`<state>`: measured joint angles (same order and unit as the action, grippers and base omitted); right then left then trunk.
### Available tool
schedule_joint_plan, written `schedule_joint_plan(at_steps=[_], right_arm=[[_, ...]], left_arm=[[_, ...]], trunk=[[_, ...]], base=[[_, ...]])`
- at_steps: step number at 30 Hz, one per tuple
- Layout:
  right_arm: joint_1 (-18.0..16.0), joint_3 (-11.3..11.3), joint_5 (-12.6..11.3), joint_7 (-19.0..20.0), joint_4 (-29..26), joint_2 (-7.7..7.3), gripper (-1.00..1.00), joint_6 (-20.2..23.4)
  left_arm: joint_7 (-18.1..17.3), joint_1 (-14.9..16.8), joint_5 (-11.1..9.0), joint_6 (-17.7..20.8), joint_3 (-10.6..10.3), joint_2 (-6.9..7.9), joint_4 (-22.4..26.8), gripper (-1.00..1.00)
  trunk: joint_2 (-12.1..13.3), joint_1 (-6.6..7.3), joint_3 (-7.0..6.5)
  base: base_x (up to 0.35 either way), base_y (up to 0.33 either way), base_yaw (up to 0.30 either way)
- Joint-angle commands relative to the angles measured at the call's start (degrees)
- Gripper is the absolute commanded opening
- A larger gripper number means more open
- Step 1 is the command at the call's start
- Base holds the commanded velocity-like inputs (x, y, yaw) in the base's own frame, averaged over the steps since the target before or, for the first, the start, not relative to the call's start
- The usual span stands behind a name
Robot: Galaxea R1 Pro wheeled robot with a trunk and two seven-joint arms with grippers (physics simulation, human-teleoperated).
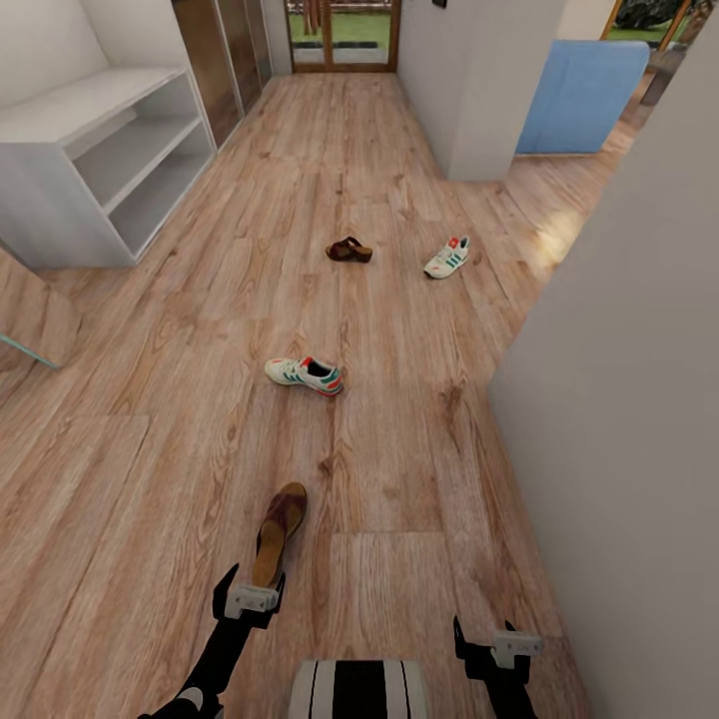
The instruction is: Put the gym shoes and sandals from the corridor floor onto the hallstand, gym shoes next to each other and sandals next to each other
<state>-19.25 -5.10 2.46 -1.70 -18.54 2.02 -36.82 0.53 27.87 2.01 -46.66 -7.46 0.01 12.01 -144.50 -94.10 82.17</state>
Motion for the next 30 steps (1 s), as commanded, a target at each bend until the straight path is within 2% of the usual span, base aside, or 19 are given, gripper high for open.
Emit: schedule_joint_plan(at_steps=[1,16,30], right_arm=[[0.0,0.0,0.0,0.01,0.0,0.0,1.0,0.0],[0.0,0.0,0.0,-0.01,-0.01,0.0,1.0,0.0],[0.05,0.0,0.02,0.03,-0.09,-0.02,1.0,0.0]], left_arm=[[-0.07,0.0,0.05,0.02,-0.05,-0.02,-0.01,1.0],[-0.3,0.01,0.13,0.01,-0.05,-0.04,0.01,1.0],[-0.45,0.0,0.15,-0.09,-0.14,0.16,0.03,1.0]], trunk=[[0.0,0.0,0.07],[0.0,0.0,1.0],[0.0,0.0,1.27]], base=[[0.0,0.0,0.0],[0.0,0.0,0.0],[0.0,0.0,0.0]])
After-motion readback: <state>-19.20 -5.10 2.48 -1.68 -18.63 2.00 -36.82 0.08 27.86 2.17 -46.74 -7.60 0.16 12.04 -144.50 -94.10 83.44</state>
